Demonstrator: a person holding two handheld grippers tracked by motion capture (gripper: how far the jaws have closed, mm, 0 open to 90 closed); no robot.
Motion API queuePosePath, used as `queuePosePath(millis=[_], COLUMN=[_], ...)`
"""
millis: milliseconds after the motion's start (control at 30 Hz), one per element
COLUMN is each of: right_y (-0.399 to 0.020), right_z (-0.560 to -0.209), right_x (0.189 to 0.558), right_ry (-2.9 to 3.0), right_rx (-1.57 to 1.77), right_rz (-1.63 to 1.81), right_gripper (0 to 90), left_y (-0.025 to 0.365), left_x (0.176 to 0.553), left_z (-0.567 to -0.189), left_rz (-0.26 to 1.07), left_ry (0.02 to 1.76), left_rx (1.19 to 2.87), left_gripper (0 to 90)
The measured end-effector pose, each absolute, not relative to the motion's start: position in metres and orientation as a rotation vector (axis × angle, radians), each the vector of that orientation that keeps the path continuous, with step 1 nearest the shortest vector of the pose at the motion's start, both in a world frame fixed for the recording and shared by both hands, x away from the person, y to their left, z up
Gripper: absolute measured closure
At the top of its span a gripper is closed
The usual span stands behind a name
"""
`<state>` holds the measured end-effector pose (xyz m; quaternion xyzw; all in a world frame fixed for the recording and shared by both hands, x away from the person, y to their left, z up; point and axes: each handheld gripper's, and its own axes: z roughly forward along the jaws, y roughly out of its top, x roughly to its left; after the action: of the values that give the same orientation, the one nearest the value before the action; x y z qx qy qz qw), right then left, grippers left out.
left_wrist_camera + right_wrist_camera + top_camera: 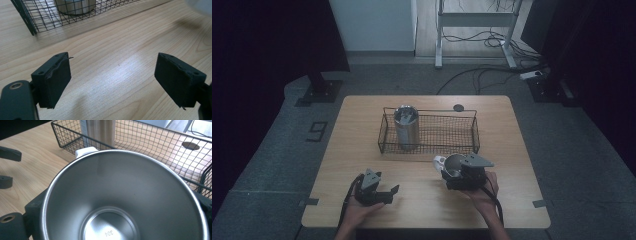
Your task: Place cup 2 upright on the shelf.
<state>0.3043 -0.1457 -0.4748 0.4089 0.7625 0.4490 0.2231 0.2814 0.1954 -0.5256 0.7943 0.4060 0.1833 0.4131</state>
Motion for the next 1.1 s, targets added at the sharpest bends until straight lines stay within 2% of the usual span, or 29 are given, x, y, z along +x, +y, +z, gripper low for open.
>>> queuePosePath(millis=[1100], right_y=[-0.164], right_z=[-0.424], right_x=[0.315], right_ry=[2.034], right_rx=[1.131], right_rz=[1.304], right_gripper=[5.9], left_y=[0.191], left_x=[0.277], left_z=[-0.525], left_rz=[0.438], left_ry=[1.02], left_rx=[1.981], left_gripper=[13.9])
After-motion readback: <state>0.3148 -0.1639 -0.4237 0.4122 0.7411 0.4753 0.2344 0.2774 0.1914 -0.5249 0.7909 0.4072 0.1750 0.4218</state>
